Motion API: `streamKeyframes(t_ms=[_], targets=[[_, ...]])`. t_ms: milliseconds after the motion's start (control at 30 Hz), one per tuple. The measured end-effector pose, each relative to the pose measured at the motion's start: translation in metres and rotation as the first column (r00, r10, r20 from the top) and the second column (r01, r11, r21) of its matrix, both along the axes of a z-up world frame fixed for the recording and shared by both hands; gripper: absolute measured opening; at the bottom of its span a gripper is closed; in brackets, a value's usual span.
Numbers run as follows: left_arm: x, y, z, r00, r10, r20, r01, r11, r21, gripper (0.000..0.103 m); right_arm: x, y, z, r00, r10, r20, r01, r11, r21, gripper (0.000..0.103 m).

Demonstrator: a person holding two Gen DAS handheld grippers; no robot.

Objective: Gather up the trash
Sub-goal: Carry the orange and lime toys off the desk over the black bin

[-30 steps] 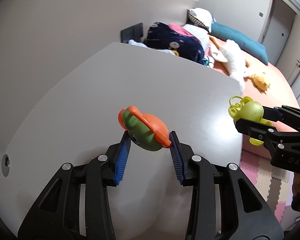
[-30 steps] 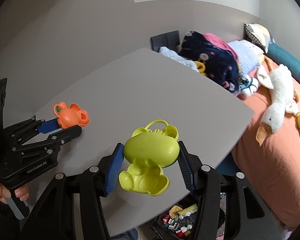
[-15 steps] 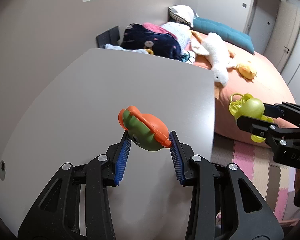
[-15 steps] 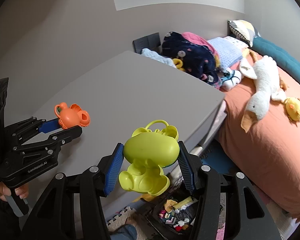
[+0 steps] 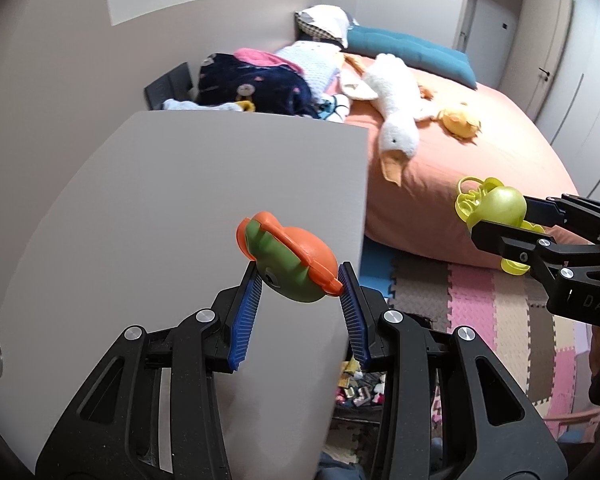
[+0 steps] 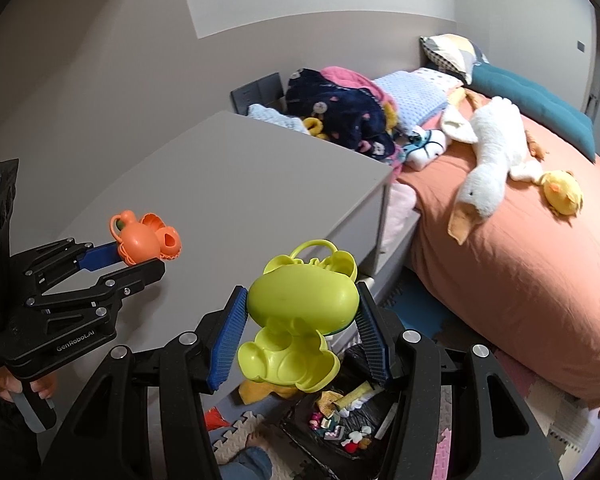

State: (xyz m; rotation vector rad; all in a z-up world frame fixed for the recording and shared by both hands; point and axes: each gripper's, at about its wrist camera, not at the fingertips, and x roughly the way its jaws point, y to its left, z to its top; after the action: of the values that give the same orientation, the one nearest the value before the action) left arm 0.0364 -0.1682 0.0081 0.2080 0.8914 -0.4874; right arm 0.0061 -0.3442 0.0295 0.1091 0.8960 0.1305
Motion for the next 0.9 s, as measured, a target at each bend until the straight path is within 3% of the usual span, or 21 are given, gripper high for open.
streamKeyframes(t_ms=[467,900], targets=[[-0.025,-0.044,-0.002,0.992,-0.122,-0.012,0.122,0.992,0.002,0.039,-0.041,-0.044,0.001,0.994,-0.107,0.000,0.107,0.994,-0.004,0.055],[-0.046,-0.086,-0.008,0.971,-0.238,-0.030,0.239,0.971,0.010,0.039,-0.079,-0.085,-0.001,0.977,-0.215,-0.004,0.215,0.977,-0.008,0.055]])
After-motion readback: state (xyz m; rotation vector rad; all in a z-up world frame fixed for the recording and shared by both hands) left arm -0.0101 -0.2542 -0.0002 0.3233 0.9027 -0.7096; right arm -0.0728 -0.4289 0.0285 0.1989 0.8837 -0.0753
